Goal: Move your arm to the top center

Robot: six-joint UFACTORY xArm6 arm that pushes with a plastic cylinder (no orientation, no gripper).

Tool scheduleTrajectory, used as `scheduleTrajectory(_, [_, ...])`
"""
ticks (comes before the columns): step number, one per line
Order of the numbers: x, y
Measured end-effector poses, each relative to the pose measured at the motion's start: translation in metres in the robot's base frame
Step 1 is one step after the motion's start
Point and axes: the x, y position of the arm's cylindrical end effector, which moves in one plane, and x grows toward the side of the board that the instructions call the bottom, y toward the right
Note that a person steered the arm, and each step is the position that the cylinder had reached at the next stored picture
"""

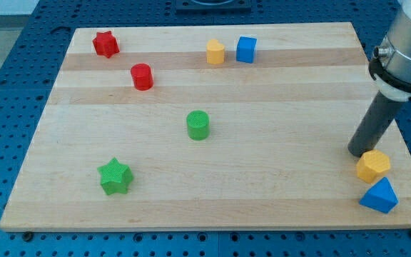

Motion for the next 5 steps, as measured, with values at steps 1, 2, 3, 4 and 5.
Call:
scheduleTrajectory(1, [0.005, 0.002])
scheduleTrajectory(2, [0.012, 0.002])
scheduleTrajectory(3, [0.005, -0.013])
scheduleTrajectory(4, [-0.007, -0.038])
scheduleTrajectory(5, [-0.016, -0.055])
